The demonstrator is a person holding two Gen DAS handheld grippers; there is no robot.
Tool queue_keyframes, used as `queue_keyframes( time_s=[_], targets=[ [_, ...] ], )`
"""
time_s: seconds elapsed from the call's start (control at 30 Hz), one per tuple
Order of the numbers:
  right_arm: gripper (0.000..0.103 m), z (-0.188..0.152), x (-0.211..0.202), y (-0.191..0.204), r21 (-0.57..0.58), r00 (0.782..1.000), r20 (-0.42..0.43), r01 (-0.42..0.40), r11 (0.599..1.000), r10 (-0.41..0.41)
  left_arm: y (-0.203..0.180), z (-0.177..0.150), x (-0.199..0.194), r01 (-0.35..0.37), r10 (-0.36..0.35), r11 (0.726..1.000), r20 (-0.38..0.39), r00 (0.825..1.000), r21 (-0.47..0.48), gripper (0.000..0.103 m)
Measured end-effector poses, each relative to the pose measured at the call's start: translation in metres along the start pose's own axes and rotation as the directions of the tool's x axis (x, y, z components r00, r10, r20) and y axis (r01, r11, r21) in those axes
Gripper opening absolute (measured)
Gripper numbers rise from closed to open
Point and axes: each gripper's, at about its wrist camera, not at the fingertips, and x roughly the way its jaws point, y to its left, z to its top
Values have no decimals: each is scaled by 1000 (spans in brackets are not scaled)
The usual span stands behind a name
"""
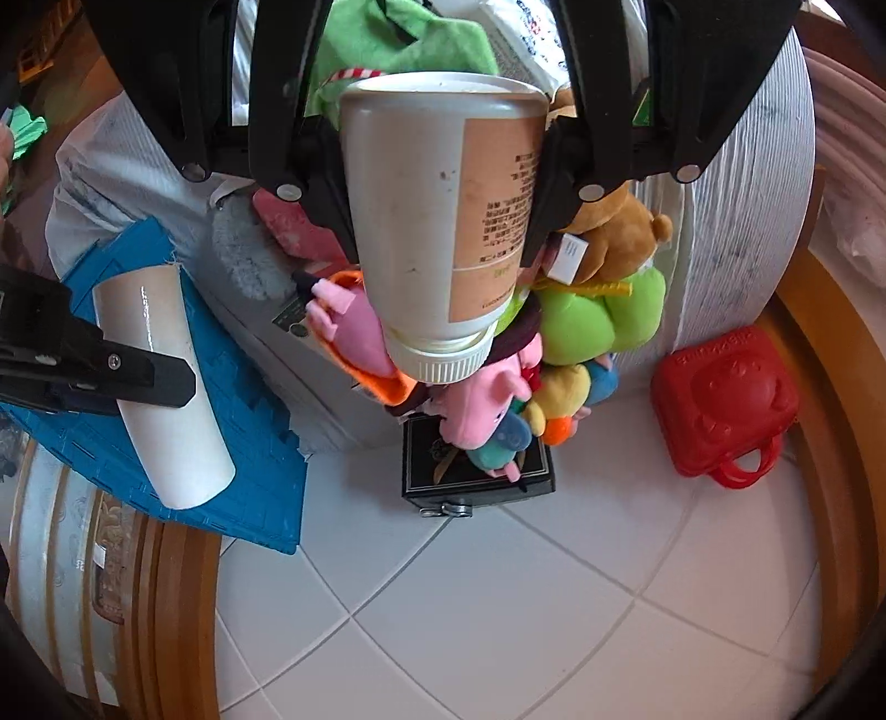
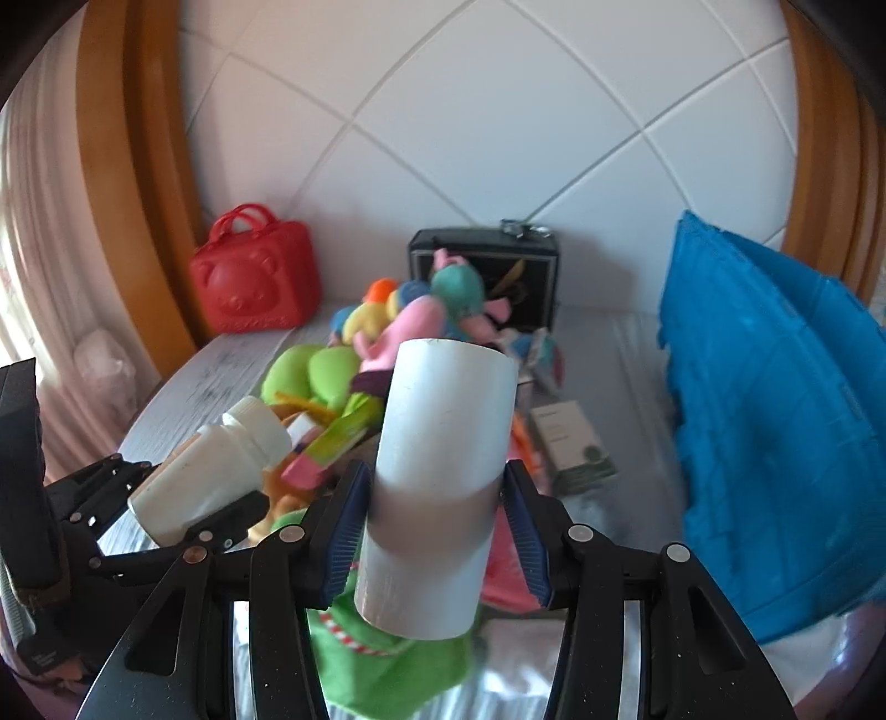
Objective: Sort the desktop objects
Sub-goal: 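Lift the bottle and paper roll and carry both over the blue crate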
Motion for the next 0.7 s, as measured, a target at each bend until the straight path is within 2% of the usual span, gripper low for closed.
queue_keyframes(
  time_s=[0.23,0.4,0.57,0.7],
  targets=[
    [48,27,-31,-80,28,996,82,41,999,-44,-71,63,13,29,-32,998,42,999,50,52],
    [48,51,-57,-148,61,984,140,98,993,-106,-135,113,24,62,-68,995,71,995,80,52],
    [48,61,-75,-221,102,971,145,176,979,-190,-196,153,33,111,-117,989,65,991,93,52],
    [48,57,-80,-284,134,955,111,260,956,-276,-244,181,38,147,-153,984,49,987,100,52]
  ],
)
